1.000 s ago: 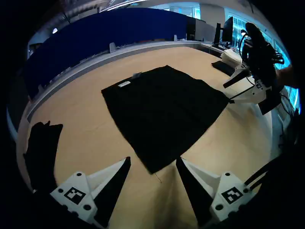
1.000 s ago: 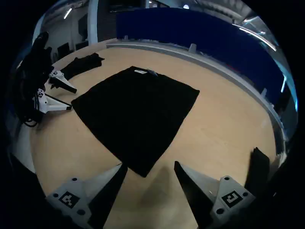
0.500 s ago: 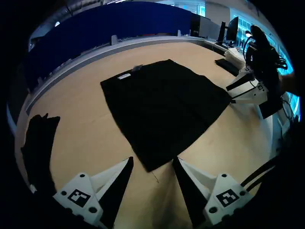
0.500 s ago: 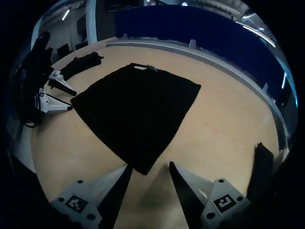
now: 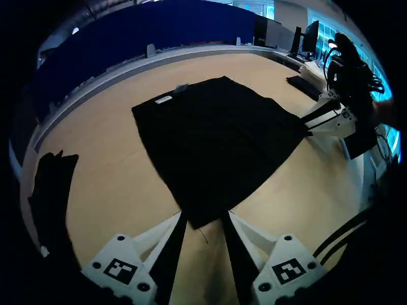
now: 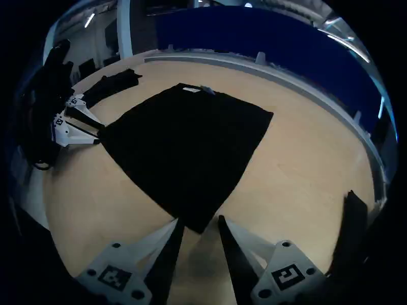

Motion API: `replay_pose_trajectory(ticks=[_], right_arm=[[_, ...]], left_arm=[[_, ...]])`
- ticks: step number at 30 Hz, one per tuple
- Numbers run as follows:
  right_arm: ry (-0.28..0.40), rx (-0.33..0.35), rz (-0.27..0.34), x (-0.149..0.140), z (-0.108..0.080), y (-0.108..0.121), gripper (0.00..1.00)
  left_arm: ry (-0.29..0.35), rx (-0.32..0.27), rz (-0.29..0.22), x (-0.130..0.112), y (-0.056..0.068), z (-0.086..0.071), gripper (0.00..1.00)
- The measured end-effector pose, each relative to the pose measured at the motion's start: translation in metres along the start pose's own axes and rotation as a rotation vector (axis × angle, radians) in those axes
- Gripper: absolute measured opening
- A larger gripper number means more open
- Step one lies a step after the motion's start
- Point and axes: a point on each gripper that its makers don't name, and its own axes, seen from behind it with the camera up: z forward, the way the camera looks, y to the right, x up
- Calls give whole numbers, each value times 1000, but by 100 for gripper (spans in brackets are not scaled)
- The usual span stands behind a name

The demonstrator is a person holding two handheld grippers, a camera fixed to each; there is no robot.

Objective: Fold towel

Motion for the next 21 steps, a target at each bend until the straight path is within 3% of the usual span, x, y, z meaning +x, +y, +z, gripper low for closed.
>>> replay_pose_trajectory(ticks=[3,7,15,21], right_arm=[[0,-3,7,0,0,0,40],[-2,-1,13,0,0,0,26],[0,15,13,2,-1,-5,15],[15,12,14,7,-5,-7,15]], left_arm=[[-2,3,-2,0,0,1,43],[-3,26,-4,0,-5,3,17],[-3,40,11,0,-2,2,9],[3,33,-39,2,-1,-2,9]])
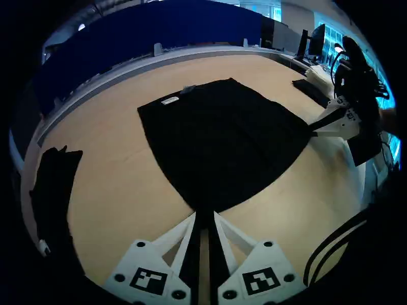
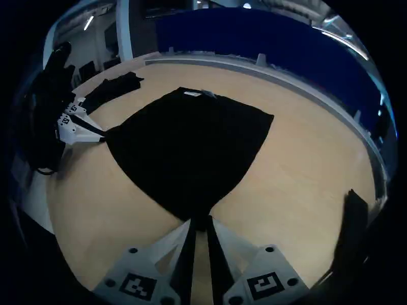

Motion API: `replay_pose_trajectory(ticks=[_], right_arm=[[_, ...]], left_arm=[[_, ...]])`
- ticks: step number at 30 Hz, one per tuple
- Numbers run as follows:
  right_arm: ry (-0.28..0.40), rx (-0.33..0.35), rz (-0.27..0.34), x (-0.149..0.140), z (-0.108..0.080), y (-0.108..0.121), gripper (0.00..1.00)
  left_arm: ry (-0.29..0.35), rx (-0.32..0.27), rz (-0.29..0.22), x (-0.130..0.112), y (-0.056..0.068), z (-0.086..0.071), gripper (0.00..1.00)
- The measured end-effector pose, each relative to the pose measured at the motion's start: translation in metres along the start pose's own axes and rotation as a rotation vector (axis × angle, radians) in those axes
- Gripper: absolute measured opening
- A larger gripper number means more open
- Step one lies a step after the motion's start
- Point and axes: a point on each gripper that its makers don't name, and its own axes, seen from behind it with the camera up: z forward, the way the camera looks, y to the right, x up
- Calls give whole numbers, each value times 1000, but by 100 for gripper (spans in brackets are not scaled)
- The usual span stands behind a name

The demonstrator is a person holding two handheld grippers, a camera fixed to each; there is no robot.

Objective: Fold towel

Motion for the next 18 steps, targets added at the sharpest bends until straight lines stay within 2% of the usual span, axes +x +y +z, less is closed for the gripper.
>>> replay_pose_trajectory(ticks=[8,18], right_arm=[[36,-3,19,18,-15,-1,15],[84,-3,11,45,-49,-9,15]], left_arm=[[18,4,-6,11,2,-15,9],[35,11,-27,26,3,-44,9]])
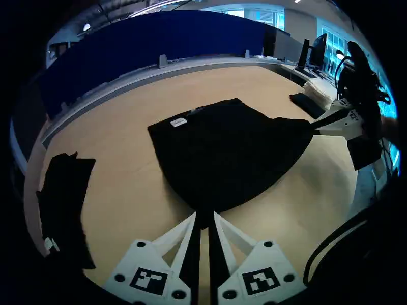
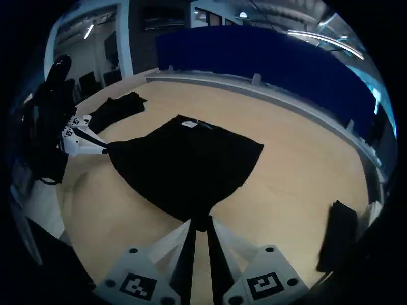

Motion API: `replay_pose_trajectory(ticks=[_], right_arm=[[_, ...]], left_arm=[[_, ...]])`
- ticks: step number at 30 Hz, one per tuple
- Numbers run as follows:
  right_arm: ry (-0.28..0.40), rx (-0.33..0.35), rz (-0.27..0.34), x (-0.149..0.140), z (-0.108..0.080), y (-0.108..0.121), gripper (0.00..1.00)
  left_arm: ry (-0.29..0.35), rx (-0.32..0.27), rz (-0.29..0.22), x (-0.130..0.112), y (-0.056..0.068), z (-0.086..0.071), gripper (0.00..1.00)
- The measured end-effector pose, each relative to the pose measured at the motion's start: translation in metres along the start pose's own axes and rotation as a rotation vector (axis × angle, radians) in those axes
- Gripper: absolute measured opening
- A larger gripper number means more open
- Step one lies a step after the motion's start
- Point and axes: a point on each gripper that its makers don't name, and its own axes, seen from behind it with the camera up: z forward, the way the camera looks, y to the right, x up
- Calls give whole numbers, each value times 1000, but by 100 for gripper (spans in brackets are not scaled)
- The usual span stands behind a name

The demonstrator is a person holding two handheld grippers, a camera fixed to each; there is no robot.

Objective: Fold towel

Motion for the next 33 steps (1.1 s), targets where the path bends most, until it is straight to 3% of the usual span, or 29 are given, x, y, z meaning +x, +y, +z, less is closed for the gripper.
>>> replay_pose_trajectory(ticks=[6,21,33], right_arm=[[11,0,-2,10,-20,-6,15],[-2,-8,29,9,-52,-14,15],[4,-10,12,19,-50,-12,15]], left_arm=[[-12,0,-19,6,4,-17,9],[-25,-27,-61,4,28,-54,9],[-14,-14,-67,13,20,-51,9]])
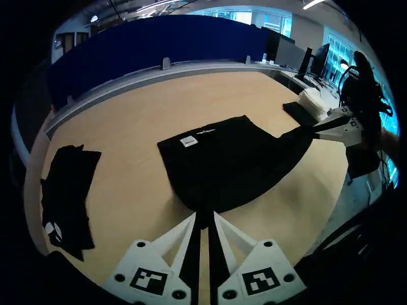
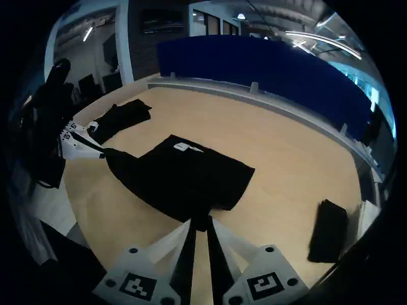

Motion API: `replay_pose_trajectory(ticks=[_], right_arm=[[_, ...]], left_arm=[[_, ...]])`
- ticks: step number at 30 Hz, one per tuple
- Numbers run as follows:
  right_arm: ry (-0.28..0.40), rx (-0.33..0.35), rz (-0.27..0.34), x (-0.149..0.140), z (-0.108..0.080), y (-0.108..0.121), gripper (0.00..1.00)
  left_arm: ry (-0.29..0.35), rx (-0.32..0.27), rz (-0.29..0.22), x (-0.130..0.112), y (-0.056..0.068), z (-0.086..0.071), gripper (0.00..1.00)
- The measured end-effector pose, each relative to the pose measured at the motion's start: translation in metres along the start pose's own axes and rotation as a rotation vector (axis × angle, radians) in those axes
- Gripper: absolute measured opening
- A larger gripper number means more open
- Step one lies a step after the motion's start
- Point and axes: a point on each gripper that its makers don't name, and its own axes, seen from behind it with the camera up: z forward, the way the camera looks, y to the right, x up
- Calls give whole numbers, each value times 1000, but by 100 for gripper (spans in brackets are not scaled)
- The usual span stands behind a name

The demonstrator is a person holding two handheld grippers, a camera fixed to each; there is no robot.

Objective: Fold towel

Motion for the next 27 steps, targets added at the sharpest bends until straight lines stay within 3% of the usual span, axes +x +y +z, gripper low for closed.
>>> replay_pose_trajectory(ticks=[11,27], right_arm=[[-1,-13,-10,19,14,19,15],[-26,-26,-10,42,61,59,15]], left_arm=[[4,9,3,25,-14,16,9],[-3,18,17,61,-44,62,9]])
